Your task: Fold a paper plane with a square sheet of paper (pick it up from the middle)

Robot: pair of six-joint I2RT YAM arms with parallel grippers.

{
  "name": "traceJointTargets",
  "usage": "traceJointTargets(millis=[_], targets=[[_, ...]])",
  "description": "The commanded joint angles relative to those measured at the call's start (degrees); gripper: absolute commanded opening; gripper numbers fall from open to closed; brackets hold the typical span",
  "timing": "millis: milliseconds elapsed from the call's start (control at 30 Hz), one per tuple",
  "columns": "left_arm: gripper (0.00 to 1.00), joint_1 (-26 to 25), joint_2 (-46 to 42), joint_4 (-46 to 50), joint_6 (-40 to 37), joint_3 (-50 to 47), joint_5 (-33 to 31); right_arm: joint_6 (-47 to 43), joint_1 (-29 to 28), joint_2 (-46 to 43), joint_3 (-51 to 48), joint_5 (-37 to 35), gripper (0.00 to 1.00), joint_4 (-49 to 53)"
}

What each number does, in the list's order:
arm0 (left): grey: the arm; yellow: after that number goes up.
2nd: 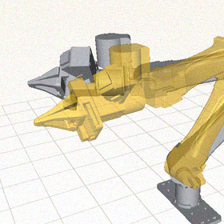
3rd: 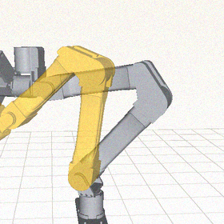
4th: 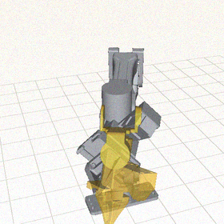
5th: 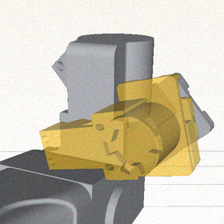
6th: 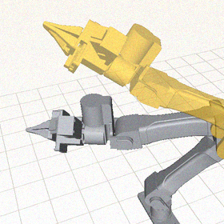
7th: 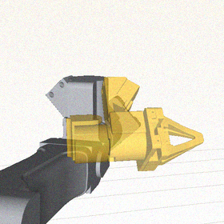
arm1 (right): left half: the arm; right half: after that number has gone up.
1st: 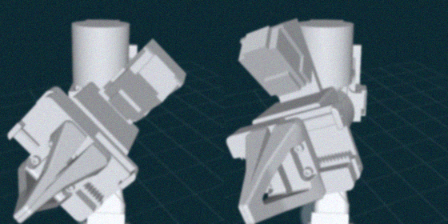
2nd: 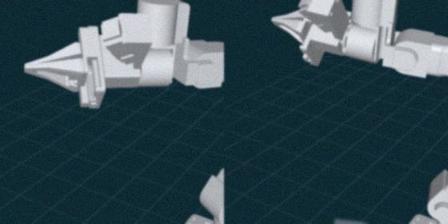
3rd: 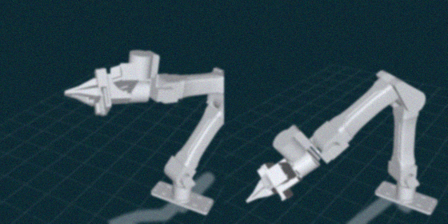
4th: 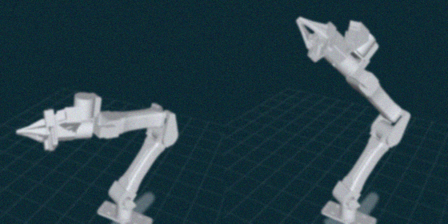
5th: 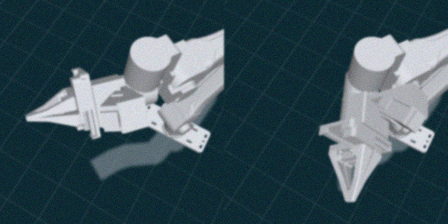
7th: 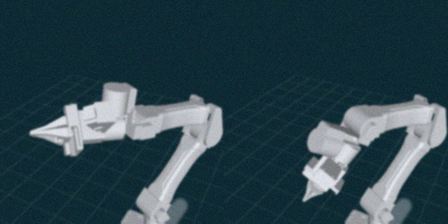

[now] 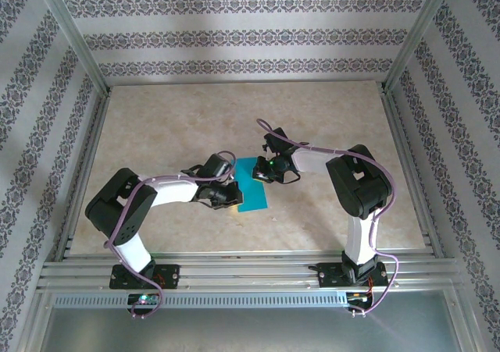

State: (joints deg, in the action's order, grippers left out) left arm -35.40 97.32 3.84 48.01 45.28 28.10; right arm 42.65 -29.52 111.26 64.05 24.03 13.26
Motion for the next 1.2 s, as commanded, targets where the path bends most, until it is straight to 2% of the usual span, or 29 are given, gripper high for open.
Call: traceJointTargets(millis=[0,400,567,667,767,833,933,1167], targets=[[0.09,-1.8,-1.1,3.0,0.5,-2.2,-1.8,1.0,-0.2,5.3,-1.9,-9.8,0.11,5.3],[0.09,-6.2,-4.8,11.9,-2.1,-2.5,-6.1,1.2,-0.1,5.3,-2.3,-10.6,0.11,5.6],[0.09,-6.0,-7.3,16.3,-4.7,1.4,-8.6,1.0,0.0,4.6,-2.0,-10.2,0.11,5.4],[0.09,-4.3,-9.1,16.5,-6.1,5.2,-9.2,0.9,0.2,2.5,-2.3,-7.2,0.13,3.2],[0.1,-1.3,-9.6,13.4,-5.8,7.3,-9.4,0.8,0.6,-1.9,-2.5,-3.8,0.18,-0.5],[0.11,1.0,-8.7,10.2,-4.7,8.0,-8.8,1.6,1.2,-6.2,-3.5,-1.0,0.26,-4.9],[0.14,3.6,-6.5,7.6,-2.7,9.3,-7.5,2.2,2.5,-10.8,-3.4,0.7,0.31,-5.9],[0.15,4.5,1.1,1.6,0.1,12.9,-1.3,4.8,5.5,-17.4,-10.7,0.4,0.41,-7.4]])
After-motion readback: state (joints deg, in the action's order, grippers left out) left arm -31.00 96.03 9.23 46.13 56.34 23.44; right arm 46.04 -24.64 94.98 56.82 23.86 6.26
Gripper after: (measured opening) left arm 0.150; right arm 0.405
